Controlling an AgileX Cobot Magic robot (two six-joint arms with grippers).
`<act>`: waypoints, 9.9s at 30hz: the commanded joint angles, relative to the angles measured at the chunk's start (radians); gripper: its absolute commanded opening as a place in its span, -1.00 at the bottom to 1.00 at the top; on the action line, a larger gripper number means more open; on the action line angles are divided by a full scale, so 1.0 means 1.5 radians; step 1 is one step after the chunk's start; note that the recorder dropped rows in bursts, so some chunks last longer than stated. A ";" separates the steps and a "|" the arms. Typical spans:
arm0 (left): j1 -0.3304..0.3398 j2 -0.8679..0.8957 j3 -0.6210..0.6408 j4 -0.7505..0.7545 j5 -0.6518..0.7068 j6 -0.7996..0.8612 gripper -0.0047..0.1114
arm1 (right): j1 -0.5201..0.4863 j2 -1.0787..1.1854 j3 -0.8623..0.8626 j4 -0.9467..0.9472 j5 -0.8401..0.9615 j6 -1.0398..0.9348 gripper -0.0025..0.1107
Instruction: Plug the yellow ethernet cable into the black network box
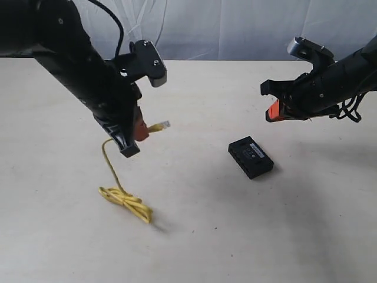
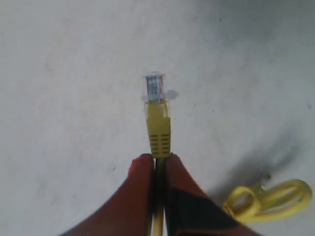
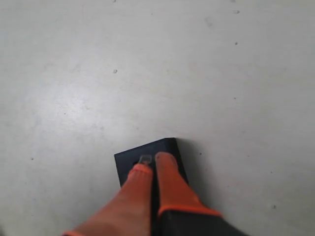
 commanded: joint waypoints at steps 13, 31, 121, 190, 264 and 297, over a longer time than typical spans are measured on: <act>-0.001 0.126 0.012 -0.141 -0.038 0.096 -0.92 | -0.003 -0.001 0.000 -0.055 0.047 -0.001 -0.96; -0.001 0.107 0.030 -0.114 -0.009 0.036 -0.92 | -0.002 0.042 0.010 -0.076 0.011 0.001 -0.96; -0.030 0.148 0.033 0.037 -0.114 0.039 -0.92 | 0.050 0.124 -0.036 0.004 0.095 -0.045 -0.96; -0.043 0.182 0.033 -0.024 -0.129 0.045 -0.92 | 0.129 0.150 -0.036 0.111 0.158 -0.047 -0.96; -0.043 0.182 0.033 -0.080 -0.184 0.181 -0.92 | 0.088 0.138 -0.038 0.101 0.143 -0.057 -0.96; -0.043 0.182 0.033 -0.081 -0.179 0.181 -0.92 | 0.173 0.171 -0.038 0.163 0.164 -0.107 -0.96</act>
